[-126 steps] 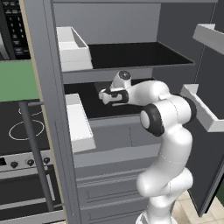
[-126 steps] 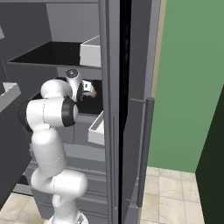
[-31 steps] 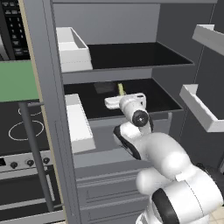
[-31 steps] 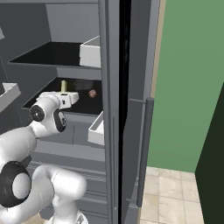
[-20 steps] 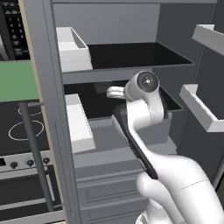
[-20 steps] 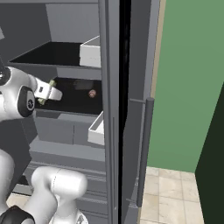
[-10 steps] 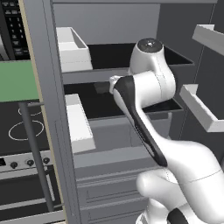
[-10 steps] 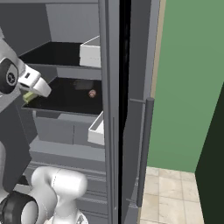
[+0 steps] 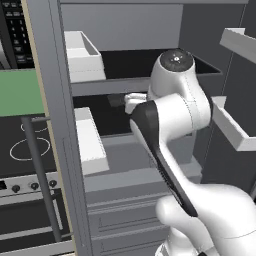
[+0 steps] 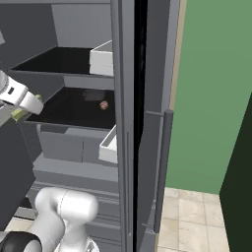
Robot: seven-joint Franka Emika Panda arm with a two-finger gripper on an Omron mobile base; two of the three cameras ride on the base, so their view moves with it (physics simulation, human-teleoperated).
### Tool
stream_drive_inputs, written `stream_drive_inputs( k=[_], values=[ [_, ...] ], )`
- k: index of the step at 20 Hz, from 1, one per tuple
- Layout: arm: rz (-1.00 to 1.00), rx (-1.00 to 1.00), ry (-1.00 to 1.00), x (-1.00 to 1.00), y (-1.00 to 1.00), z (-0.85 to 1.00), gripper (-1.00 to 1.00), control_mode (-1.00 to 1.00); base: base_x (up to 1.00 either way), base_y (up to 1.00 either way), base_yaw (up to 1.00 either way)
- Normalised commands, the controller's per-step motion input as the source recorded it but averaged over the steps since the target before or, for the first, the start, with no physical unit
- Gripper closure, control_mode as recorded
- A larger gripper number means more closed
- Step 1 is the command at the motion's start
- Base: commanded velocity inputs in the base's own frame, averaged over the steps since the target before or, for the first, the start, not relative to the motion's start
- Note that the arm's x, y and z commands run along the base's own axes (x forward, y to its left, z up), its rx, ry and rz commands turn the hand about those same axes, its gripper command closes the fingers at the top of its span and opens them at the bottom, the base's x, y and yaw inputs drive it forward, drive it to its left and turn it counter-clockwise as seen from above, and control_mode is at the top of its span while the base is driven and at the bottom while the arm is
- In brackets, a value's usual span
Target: Pick the egg and butter from the fridge and place them by the bowl for mixing.
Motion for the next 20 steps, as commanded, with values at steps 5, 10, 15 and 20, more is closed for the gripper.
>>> stream_drive_inputs(
  k=[5, 10, 15, 20],
  values=[
    [0.0, 0.0, 0.0, 0.0, 0.0, 0.0, 1.0, 1.0, -1.0, 0.17, -0.03],
    [0.0, 0.0, 0.0, 0.0, 0.0, 0.0, 1.0, 1.0, -1.0, 0.26, -0.04],
    [0.0, 0.0, 0.0, 0.0, 0.0, 0.0, 1.0, 1.0, -0.98, 0.77, -0.18],
    [0.0, 0.0, 0.0, 0.0, 0.0, 0.0, 1.0, 1.0, -0.9, 1.0, -0.3]
  ],
)
